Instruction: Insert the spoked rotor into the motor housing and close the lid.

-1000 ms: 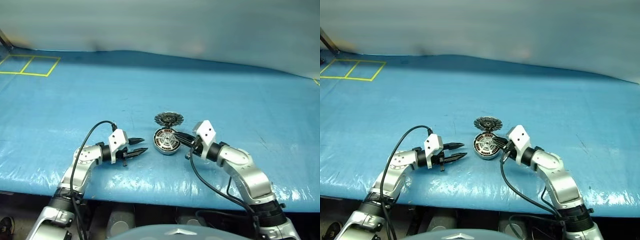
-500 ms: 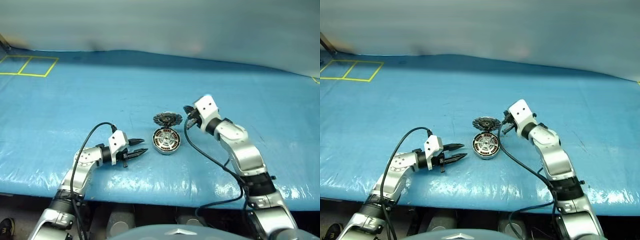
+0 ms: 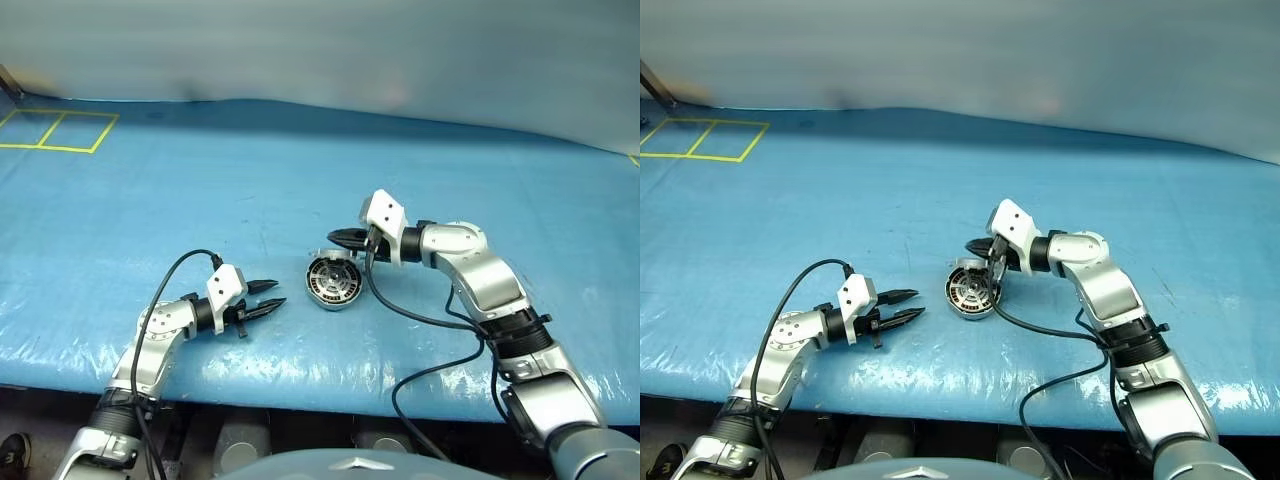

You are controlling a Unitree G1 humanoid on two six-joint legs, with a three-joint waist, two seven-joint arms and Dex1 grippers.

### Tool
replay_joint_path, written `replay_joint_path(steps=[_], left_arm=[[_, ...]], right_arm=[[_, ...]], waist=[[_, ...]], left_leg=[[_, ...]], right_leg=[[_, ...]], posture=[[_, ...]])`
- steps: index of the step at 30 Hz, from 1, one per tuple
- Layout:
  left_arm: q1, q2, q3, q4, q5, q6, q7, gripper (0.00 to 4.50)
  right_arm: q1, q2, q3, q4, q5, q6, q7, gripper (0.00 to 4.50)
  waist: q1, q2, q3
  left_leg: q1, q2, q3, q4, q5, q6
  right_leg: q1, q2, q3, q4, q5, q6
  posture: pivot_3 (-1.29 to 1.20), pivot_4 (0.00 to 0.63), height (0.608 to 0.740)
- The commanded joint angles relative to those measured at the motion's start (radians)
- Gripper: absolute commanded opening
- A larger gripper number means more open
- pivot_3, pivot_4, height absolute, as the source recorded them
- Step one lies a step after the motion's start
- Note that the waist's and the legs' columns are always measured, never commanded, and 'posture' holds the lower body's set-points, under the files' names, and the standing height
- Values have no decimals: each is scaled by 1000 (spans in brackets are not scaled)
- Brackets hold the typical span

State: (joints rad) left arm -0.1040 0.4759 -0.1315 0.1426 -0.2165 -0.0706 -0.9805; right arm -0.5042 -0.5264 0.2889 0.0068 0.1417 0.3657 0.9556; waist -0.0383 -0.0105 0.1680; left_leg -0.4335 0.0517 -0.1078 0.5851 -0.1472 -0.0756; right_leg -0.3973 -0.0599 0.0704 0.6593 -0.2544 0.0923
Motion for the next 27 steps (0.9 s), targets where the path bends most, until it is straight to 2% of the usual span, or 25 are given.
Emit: replay_joint_path(steps=[1,13,19,23,27], left_arm=[[-9,1,14,-40,-10,-9,5,1803],[-42,-14,-7,-14,-4,-5,-16,1803],[-35,-15,-6,-19,-5,-4,-19,1803],[-28,-15,-6,-22,-5,-4,-17,1803],[-30,-19,-10,-20,-3,-1,-16,1803]], right_arm=[[37,-21,26,-64,-27,-26,16,39],[201,4,44,-126,-77,-3,-94,39],[282,112,-64,-141,-38,-76,-259,39],[323,145,-92,-170,-12,-78,-281,39],[351,156,-96,-170,-25,-102,-315,1246]], waist=[[-1,0,0],[0,-1,-1],[-1,-2,-2],[0,-2,-1],[1,-2,-1]], left_leg=[[0,0,0,0,0,0],[3,0,0,0,0,0],[4,0,0,1,0,0],[3,0,0,2,0,0],[3,0,0,1,0,0]], right_leg=[[0,0,0,0,0,0],[2,0,0,0,0,0],[3,0,0,0,0,0],[3,0,0,0,0,0],[3,0,0,0,0,0]], posture=[[0,150,740],[0,150,740],[0,150,740],[0,150,740],[0,150,740]])
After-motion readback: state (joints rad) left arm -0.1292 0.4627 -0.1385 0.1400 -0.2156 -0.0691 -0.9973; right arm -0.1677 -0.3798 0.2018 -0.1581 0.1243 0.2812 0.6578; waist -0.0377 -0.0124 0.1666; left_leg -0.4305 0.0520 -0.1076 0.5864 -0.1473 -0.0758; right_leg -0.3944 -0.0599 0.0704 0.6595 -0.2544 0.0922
